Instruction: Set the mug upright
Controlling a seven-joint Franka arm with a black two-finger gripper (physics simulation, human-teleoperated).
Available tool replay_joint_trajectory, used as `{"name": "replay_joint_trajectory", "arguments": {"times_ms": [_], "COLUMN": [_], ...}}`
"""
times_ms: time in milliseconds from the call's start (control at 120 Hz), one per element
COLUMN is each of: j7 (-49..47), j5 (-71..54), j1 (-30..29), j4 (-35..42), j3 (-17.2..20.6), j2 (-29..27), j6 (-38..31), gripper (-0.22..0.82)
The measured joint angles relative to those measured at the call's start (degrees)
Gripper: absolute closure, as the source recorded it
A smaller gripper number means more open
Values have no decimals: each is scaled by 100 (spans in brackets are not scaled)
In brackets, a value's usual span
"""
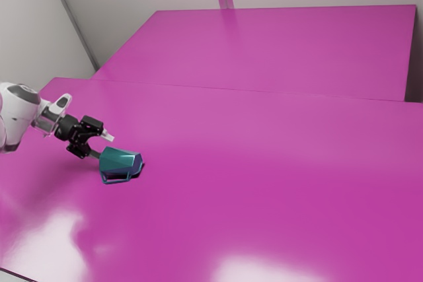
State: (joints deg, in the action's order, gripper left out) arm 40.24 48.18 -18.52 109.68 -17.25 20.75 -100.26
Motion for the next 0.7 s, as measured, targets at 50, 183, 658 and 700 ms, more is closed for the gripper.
{"name": "replay_joint_trajectory", "arguments": {"times_ms": [50, 183, 658, 700], "j7": [77, 255, 649, 671], "j5": [83, 285, 433, 437], "j1": [1, 7, 16, 16], "j4": [98, 262, 263, 252], "j3": [1, 9, 32, 34], "j2": [-3, -11, -80, -107], "j6": [-8, -16, 400, 469], "gripper": [0, 0, 69, 71]}}
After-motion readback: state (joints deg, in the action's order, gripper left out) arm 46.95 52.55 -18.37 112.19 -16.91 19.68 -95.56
